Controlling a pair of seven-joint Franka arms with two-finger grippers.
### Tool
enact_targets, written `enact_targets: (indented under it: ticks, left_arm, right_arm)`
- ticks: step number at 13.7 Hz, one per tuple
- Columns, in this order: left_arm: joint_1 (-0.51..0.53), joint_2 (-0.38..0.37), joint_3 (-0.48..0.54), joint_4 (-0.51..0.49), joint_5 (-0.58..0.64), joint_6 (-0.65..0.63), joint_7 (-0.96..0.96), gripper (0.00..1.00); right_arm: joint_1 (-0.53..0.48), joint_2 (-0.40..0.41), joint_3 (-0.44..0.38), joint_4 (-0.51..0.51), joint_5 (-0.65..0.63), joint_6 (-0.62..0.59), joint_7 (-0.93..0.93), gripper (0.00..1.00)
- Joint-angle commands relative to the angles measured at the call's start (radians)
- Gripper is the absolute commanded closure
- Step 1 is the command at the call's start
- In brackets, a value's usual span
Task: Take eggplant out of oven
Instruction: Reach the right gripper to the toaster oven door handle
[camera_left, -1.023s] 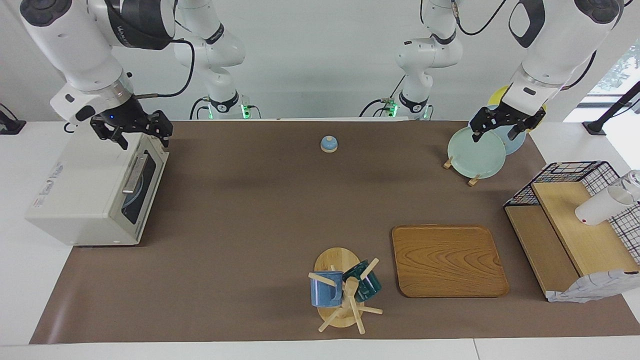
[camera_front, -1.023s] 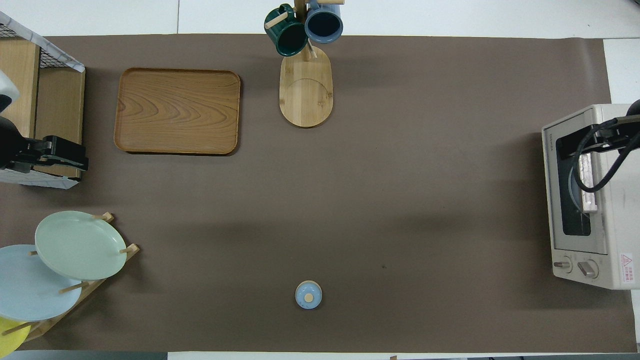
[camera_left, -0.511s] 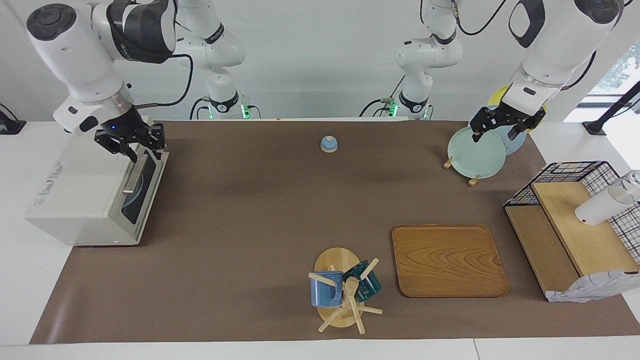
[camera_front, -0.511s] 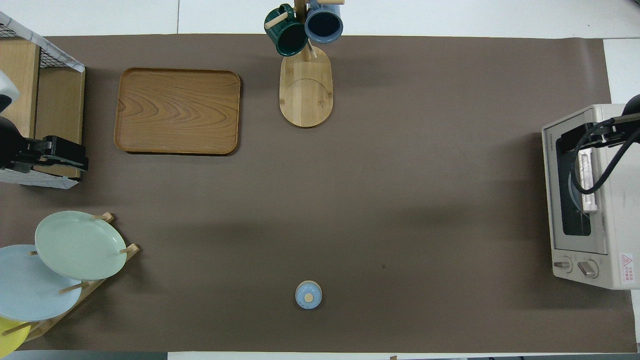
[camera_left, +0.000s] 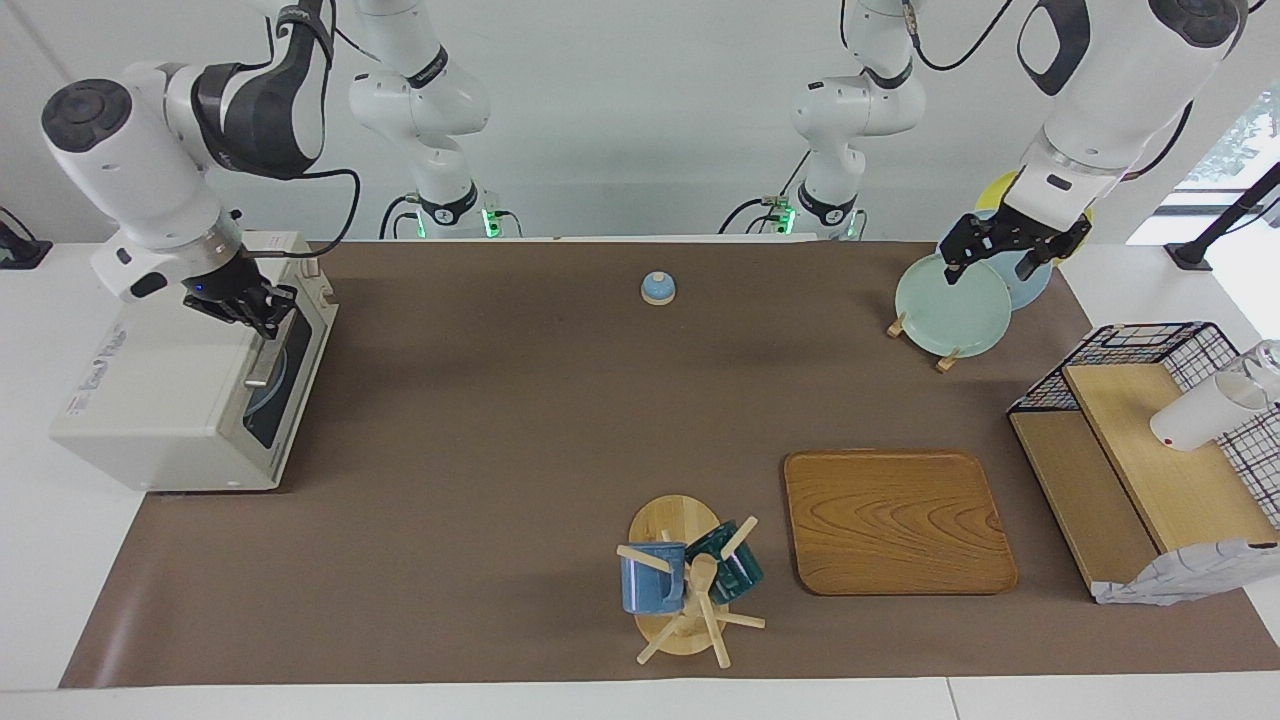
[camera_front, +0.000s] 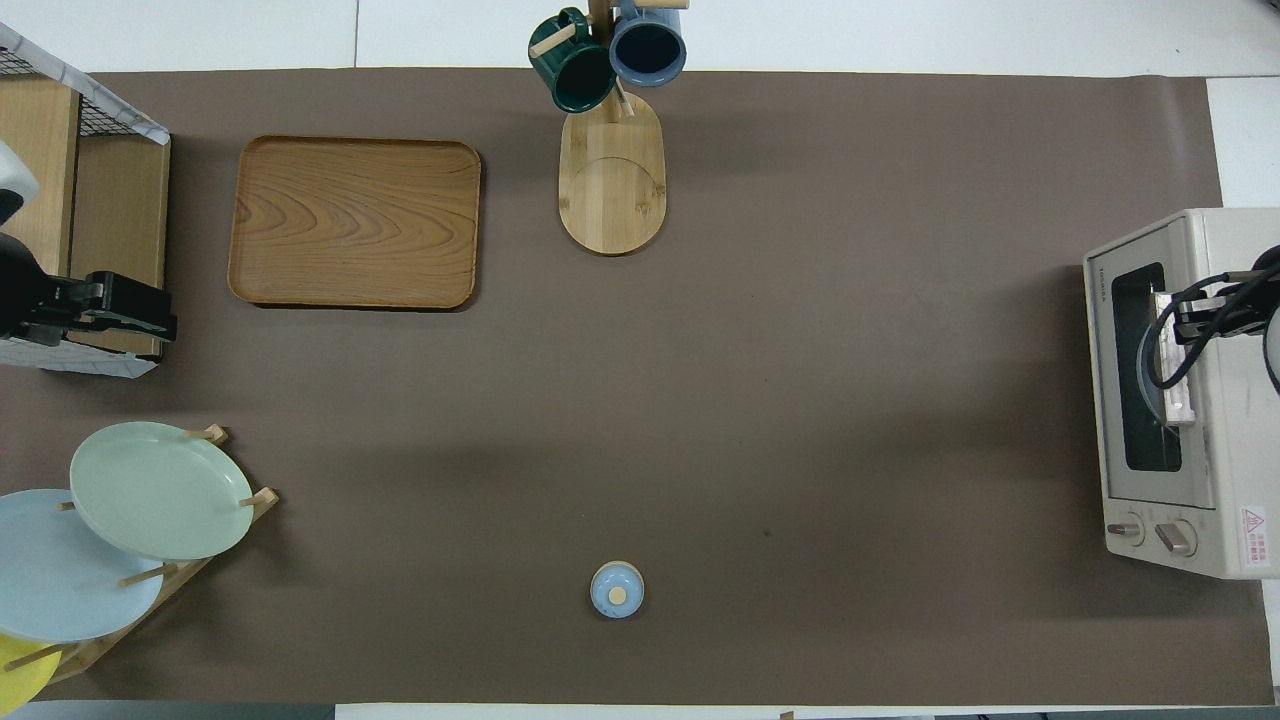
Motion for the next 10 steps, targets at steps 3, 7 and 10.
enact_targets:
  ticks: [3,7,10]
  left_arm:
    - [0.015,-0.005,-0.009,0.011,-0.01,-0.023,0.007,0.0]
    - [0.015,-0.005,-0.009,0.011,-0.01,-0.023,0.007,0.0]
    - [0.015,-0.005,-0.009,0.011,-0.01,-0.023,0.007,0.0]
  right_arm:
    - [-0.02,-0.02,0.01,-0.075,-0.039,0.062,0.057,1.0]
    - [-0.02,-0.024,0.012,-0.111,-0.085,0.102,0.057,1.0]
    - [-0.011,-0.029,0.015,-0.129,-0.08,0.116,0.076,1.0]
